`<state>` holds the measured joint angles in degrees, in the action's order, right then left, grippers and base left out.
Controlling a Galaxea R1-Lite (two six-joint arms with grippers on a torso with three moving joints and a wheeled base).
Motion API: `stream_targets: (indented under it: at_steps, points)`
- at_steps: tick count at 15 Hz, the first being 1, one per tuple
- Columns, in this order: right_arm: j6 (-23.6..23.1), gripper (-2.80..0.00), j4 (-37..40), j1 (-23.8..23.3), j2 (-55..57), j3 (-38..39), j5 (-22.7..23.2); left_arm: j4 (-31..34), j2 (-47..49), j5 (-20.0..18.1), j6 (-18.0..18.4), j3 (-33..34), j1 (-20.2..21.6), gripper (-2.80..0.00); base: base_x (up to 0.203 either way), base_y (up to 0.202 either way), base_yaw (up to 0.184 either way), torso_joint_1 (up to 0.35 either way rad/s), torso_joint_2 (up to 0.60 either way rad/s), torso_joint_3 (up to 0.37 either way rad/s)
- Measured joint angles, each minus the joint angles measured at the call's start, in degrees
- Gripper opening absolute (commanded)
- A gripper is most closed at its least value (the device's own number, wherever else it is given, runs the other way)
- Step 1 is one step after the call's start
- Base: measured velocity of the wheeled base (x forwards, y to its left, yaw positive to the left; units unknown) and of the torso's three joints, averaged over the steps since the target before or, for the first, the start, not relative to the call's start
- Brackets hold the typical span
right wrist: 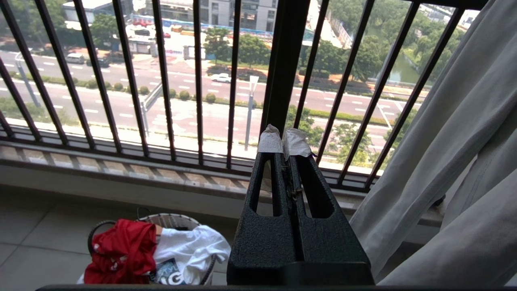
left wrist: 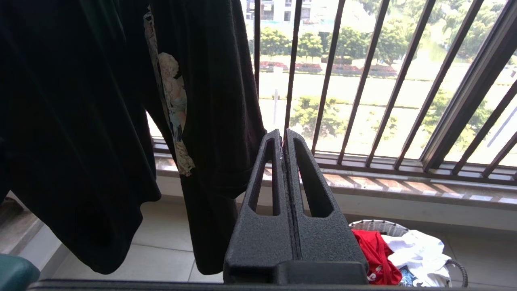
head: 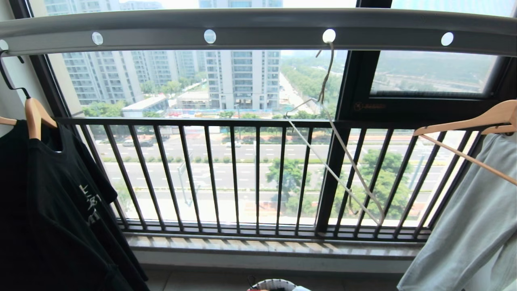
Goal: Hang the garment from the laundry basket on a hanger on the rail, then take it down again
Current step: Pick up the clothes rack on the clothesline
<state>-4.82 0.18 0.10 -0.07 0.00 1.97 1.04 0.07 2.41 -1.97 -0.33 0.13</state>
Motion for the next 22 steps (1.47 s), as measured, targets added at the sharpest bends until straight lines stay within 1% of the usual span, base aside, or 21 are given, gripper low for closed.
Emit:
stream_targets:
  at_steps: [22]
  points:
    - [-0.4, -2.8, 0.6, 0.1, 0.4, -0.1, 0.2, 0.0, 0.0, 0.0, 0.0, 0.0, 0.0, -2.8, 0.0, 0.0, 0.0, 0.0, 0.0, 0.0]
